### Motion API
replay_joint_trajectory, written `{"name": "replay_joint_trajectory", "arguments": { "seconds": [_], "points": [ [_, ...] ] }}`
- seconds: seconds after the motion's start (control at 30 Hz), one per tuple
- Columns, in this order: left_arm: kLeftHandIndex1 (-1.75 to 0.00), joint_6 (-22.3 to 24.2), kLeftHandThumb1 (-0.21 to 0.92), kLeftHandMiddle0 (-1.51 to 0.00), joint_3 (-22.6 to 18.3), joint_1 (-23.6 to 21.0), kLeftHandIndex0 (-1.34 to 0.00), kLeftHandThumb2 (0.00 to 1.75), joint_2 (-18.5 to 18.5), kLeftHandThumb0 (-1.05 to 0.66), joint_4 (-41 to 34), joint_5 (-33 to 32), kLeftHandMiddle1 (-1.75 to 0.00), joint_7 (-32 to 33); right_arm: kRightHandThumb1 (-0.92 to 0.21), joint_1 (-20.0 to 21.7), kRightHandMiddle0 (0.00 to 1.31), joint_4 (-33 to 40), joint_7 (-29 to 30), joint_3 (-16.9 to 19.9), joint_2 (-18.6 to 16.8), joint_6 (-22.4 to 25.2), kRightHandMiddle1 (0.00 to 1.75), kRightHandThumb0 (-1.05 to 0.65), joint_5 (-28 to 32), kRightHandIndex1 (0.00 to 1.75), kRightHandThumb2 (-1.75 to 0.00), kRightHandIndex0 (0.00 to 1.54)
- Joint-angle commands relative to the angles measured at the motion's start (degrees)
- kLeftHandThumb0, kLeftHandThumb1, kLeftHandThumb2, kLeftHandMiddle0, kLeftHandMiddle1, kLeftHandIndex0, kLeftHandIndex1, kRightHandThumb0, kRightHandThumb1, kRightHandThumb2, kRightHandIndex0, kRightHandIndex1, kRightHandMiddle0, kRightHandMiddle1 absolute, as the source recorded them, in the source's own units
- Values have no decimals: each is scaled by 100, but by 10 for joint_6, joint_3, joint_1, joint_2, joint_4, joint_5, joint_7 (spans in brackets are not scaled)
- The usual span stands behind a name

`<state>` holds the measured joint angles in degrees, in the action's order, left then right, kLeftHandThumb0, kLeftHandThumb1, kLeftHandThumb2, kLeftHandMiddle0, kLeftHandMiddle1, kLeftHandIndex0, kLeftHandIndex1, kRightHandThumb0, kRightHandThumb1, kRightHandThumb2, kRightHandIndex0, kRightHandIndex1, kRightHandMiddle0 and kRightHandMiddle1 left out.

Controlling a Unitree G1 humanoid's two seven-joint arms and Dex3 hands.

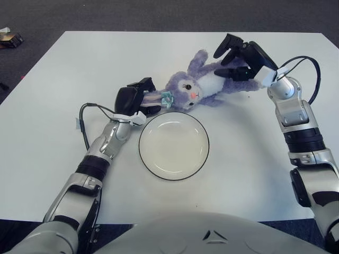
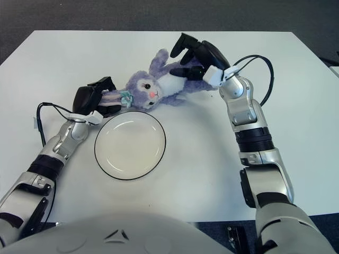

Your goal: Put the doll into the plate.

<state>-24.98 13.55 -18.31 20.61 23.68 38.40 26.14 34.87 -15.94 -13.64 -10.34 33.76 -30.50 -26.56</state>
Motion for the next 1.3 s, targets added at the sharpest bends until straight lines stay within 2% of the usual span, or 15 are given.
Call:
{"name": "replay_joint_trajectory", "arguments": {
  "seconds": [0.0, 0.2, 0.37, 0.5, 0.87, 1.1, 1.27],
  "points": [
    [-175, 4, 43, -87, 5, 9, -68, 96, 3, 10, 2, 6, -175, -3, -92, 9, 45, -7, 0, -4, 12, -8, 16, -61, -15, 0, -20, 40],
    [-175, 5, 43, -87, 5, 8, -68, 95, 3, 10, 2, 7, -175, -4, -92, 6, 45, -5, -17, -10, 16, 2, 14, -62, -20, 0, -20, 39],
    [-175, 5, 44, -87, 5, 7, -68, 94, 4, 10, 3, 7, -175, -4, -92, 5, 34, -6, -58, -29, 24, 20, 6, -75, -27, 0, -24, 10],
    [-175, 4, 44, -87, 5, 7, -68, 94, 4, 9, 3, 7, -175, -4, -92, 5, 29, -9, -73, -35, 24, 25, 3, -84, -24, 0, -28, 2],
    [-175, 5, 44, -87, 6, 7, -68, 93, 4, 9, 3, 7, -175, -4, -92, 5, 28, -8, -79, -35, 23, 27, 2, -87, -24, 0, -31, 0],
    [-175, 3, 45, -87, 7, 7, -68, 92, 5, 9, 2, 8, -175, -5, -92, 28, 25, -106, -65, -70, 1, -3, 0, -96, -42, 0, -36, 0],
    [-175, 2, 45, -87, 7, 8, -68, 92, 5, 9, 2, 7, -175, -5, -92, 41, 25, -138, -53, -84, -3, -15, 0, -98, -53, 0, -40, 0]
  ]
}}
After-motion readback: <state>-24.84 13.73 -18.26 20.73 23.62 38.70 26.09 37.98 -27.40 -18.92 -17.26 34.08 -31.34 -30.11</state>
